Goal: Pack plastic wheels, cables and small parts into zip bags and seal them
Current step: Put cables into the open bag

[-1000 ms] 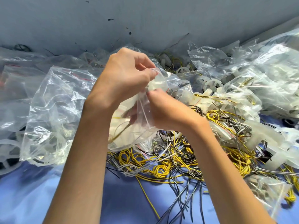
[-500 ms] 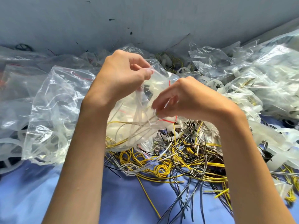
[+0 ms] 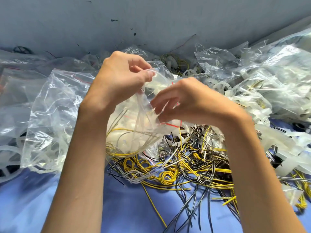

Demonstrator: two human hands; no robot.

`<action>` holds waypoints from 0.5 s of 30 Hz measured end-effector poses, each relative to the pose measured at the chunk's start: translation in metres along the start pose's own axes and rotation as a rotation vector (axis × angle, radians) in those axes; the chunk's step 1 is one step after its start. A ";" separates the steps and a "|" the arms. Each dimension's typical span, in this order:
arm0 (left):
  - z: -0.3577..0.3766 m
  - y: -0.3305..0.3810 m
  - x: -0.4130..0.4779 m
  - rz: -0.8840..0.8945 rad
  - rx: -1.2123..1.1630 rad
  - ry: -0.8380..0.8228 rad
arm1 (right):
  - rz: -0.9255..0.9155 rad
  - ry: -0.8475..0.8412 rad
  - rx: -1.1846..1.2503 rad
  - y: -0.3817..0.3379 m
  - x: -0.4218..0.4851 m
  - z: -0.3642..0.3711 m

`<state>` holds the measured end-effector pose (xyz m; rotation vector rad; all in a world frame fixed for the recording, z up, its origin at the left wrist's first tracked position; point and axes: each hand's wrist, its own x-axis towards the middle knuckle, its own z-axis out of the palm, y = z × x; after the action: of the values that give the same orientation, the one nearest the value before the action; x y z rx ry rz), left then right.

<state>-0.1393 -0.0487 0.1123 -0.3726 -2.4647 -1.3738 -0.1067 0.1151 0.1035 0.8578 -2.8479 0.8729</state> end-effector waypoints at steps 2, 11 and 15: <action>-0.001 -0.001 0.000 -0.005 -0.001 0.007 | 0.030 0.087 0.039 0.007 -0.007 -0.011; -0.003 -0.004 0.000 -0.006 -0.017 0.032 | 0.278 -0.135 -0.126 0.036 -0.022 -0.022; -0.003 -0.005 0.001 -0.010 -0.013 0.032 | 0.178 0.113 0.059 0.039 -0.020 -0.024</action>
<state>-0.1417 -0.0542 0.1105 -0.3391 -2.4359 -1.3891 -0.1130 0.1643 0.1002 0.5457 -2.8452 0.9945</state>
